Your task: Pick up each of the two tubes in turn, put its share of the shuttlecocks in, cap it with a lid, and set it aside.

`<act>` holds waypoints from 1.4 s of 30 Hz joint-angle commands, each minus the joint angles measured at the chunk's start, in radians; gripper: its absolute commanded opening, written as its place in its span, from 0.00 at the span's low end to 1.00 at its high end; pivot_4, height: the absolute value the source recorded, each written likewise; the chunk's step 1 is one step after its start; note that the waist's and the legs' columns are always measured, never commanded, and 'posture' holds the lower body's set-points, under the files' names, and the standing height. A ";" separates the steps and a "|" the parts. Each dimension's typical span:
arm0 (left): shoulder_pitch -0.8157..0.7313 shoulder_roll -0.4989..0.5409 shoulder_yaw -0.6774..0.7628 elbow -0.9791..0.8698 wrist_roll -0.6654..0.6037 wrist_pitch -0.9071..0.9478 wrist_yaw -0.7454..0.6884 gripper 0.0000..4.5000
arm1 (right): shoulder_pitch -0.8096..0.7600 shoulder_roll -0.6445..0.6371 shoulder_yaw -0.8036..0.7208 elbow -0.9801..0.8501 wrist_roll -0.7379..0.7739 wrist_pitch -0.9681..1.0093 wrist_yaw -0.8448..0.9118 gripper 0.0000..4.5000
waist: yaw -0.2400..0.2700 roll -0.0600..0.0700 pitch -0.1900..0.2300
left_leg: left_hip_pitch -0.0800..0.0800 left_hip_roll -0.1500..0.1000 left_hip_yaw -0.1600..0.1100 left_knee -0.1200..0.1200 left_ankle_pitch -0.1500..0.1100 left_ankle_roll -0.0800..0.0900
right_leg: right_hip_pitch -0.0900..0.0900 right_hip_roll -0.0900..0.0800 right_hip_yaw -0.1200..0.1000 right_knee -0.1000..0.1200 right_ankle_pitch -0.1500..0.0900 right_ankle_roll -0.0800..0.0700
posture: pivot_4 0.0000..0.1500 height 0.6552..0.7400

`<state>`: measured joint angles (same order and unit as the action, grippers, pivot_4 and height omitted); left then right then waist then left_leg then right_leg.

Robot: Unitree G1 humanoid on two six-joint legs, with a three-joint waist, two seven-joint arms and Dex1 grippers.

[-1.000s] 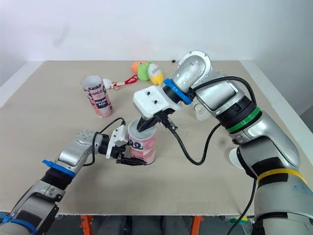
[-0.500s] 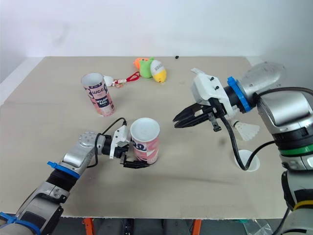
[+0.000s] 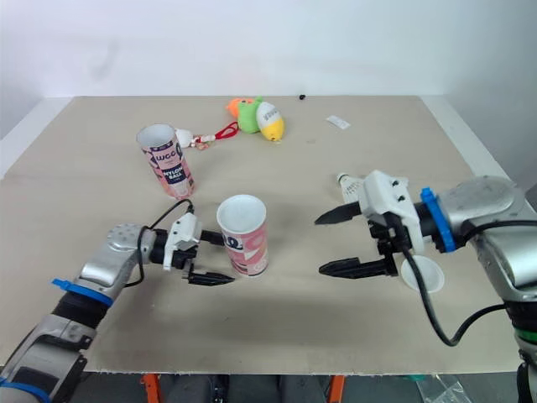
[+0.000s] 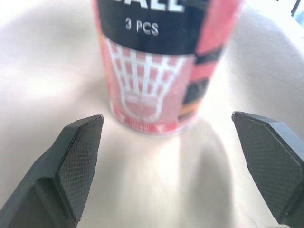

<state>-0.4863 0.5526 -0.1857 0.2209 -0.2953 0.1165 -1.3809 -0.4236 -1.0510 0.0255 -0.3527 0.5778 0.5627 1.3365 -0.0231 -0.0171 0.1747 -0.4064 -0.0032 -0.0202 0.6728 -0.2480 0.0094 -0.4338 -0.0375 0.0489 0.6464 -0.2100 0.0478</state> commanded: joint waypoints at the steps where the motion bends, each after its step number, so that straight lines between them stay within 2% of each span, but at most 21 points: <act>1: 0.028 0.079 0.094 -0.103 -0.056 0.028 -0.001 1.00 | 0.000 0.104 0.084 0.015 -0.107 -0.061 -0.112 0.98 | -0.001 -0.001 0.001 | 0.000 0.000 0.000 0.000 0.001 0.000 | 0.000 0.000 0.000 0.000 0.001 0.000 | 1.00 0.91; 4: 0.078 0.143 0.174 -0.192 -0.133 0.073 -0.013 1.00 | 0.002 0.204 0.143 0.054 -0.170 -0.092 -0.181 0.98 | -0.002 -0.003 0.002 | 0.000 0.001 0.001 0.000 0.001 0.000 | 0.000 0.001 0.001 0.000 0.002 0.000 | 1.00 0.91; 9: 0.166 0.220 0.340 -0.430 -0.409 0.316 0.035 1.00 | 0.018 0.329 0.203 0.095 -0.211 -0.121 -0.227 0.98 | 0.000 -0.005 0.003 | -0.001 0.003 0.001 0.000 0.001 -0.001 | -0.002 0.002 0.001 0.001 0.002 -0.002 | 1.00 0.91; 12: 0.183 0.236 0.402 -0.542 -0.547 0.421 0.084 1.00 | 0.015 0.386 0.236 0.106 -0.222 -0.129 -0.237 0.98 | 0.002 -0.007 0.004 | -0.001 0.002 -0.001 0.000 0.001 -0.001 | -0.002 0.002 0.001 0.001 0.004 -0.006 | 1.00 0.91; 15: 0.197 0.243 0.437 -0.619 -0.633 0.484 0.129 1.00 | -0.002 0.438 0.254 0.128 -0.234 -0.136 -0.245 0.98 | 0.000 -0.009 0.004 | 0.000 0.001 0.000 0.000 0.001 -0.001 | 0.000 0.000 0.001 0.000 0.005 -0.005 | 1.00 0.91; 26: 0.209 0.264 0.439 -0.653 -0.622 0.466 0.146 1.00 | -0.062 0.598 0.301 0.244 -0.285 -0.176 -0.283 0.98 | 0.000 -0.009 0.005 | 0.001 0.007 0.001 0.000 0.007 -0.010 | 0.000 0.010 0.001 0.001 0.006 -0.005 | 1.00 0.91; 33: 0.224 0.289 0.436 -0.616 -0.575 0.435 0.111 1.00 | -0.076 0.658 0.308 0.268 -0.280 -0.174 -0.290 0.98 | 0.000 -0.009 0.005 | 0.002 0.016 0.002 -0.001 0.007 -0.011 | -0.002 0.022 0.000 0.001 0.009 -0.015 | 1.00 0.91; 34: 0.227 0.290 0.438 -0.606 -0.568 0.426 0.101 1.00 | -0.079 0.669 0.309 0.276 -0.279 -0.173 -0.293 0.90 | -0.001 -0.009 0.005 | 0.002 0.018 0.002 -0.001 0.007 -0.011 | -0.002 0.024 0.000 0.001 0.010 -0.016 | 1.00 0.91; 36: 0.231 0.292 0.438 -0.595 -0.561 0.415 0.091 1.00 | -0.080 0.678 0.306 0.282 -0.279 -0.174 -0.294 0.83 | -0.001 -0.009 0.005 | 0.002 0.019 0.003 -0.001 0.007 -0.011 | -0.003 0.025 0.000 0.001 0.010 -0.018 | 1.00 0.91; 37: 0.231 0.292 0.437 -0.591 -0.559 0.411 0.088 1.00 | -0.080 0.679 0.305 0.282 -0.280 -0.174 -0.293 0.72 | -0.001 -0.009 0.005 | 0.003 0.020 0.003 -0.001 0.007 -0.011 | -0.003 0.026 0.000 0.001 0.011 -0.018 | 1.00 0.91; 39: 0.230 0.291 0.431 -0.580 -0.550 0.400 0.082 1.00 | -0.082 0.671 0.291 0.283 -0.279 -0.175 -0.290 0.58 | -0.001 -0.009 0.005 | 0.003 0.021 0.003 -0.001 0.007 -0.011 | -0.003 0.027 0.000 0.001 0.011 -0.019 | 1.00 0.91; 42: 0.224 0.281 0.419 -0.570 -0.540 0.391 0.080 1.00 | -0.087 0.640 0.255 0.269 -0.264 -0.161 -0.284 0.55 | -0.001 -0.009 0.005 | 0.003 0.022 0.003 -0.001 0.007 -0.011 | -0.003 0.029 0.000 0.001 0.011 -0.020 | 1.00 0.91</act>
<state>-0.2522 0.8344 0.2312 -0.3473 -0.8373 0.5265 -1.2959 -0.4886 -0.3917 0.3321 -0.0571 0.2914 0.3993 1.0469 -0.0238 -0.0264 0.1795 -0.4038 0.0195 -0.0173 0.6720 -0.2405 -0.0020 -0.4367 -0.0087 0.0490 0.6476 -0.1987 0.0278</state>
